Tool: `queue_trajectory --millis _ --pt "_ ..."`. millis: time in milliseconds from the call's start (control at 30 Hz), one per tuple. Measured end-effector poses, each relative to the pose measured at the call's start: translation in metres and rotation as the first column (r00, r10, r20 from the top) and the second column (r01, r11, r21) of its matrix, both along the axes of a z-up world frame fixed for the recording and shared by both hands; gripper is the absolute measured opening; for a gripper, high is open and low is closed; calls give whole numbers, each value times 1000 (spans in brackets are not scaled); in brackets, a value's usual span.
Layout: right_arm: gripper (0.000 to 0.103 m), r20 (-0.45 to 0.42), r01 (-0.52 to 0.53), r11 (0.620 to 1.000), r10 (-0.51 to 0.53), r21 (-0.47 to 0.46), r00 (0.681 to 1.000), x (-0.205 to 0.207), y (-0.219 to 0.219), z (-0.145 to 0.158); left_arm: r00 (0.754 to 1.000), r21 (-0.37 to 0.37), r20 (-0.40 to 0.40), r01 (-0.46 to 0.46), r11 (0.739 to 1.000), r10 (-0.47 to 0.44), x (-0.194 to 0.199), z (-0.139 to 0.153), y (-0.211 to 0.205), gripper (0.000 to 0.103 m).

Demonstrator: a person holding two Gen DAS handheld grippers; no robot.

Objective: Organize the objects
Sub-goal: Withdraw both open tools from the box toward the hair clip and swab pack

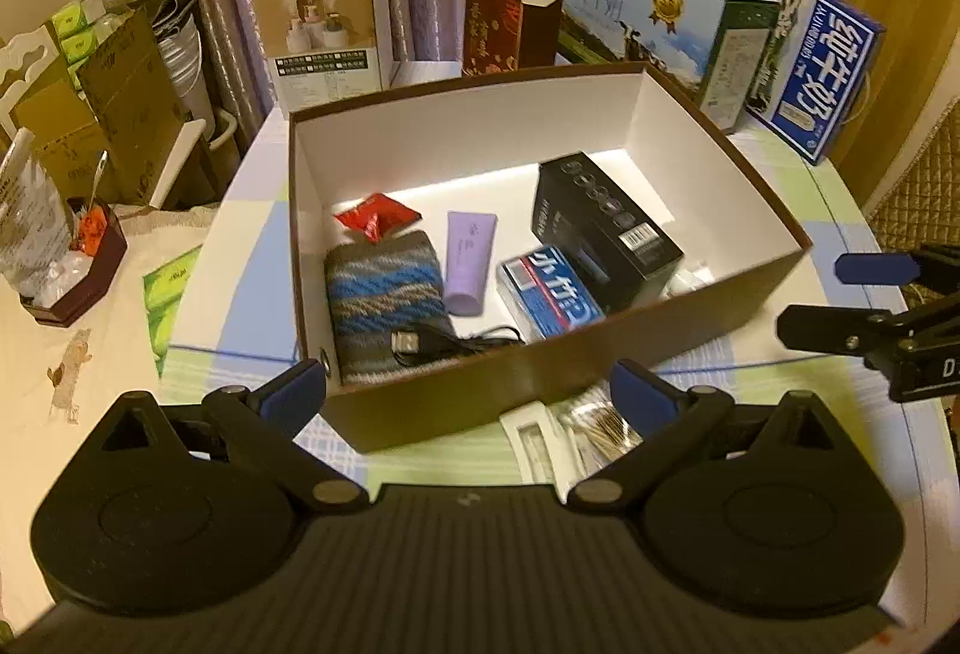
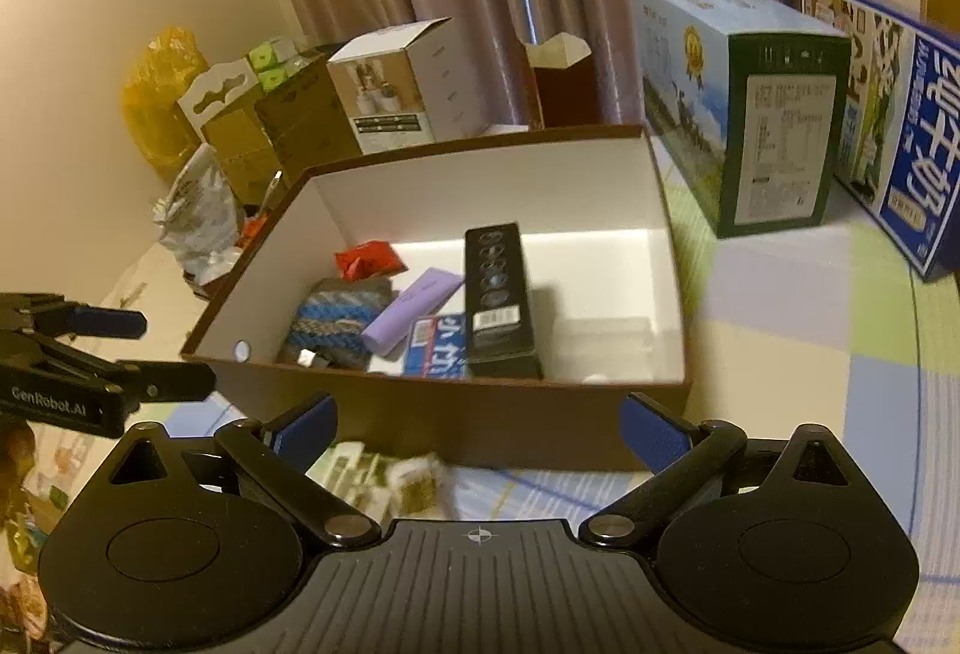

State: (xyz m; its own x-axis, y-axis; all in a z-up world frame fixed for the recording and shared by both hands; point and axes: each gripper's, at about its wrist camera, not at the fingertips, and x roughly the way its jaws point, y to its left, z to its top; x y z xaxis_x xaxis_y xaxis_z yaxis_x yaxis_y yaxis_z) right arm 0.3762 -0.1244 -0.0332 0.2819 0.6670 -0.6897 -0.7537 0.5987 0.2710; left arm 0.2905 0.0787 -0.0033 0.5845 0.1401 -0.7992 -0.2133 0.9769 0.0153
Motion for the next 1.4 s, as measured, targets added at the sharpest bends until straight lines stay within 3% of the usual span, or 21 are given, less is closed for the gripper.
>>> queue_trajectory --millis 733,1400 --pt "98 -119 -10 1000 8 -19 993 -56 -13 -33 996 -72 -79 -54 996 48 -54 -35 -26 100" --pt "98 -133 25 998 -32 -55 991 -72 -22 -59 993 -72 -111 -42 996 34 -62 -58 -42 99"
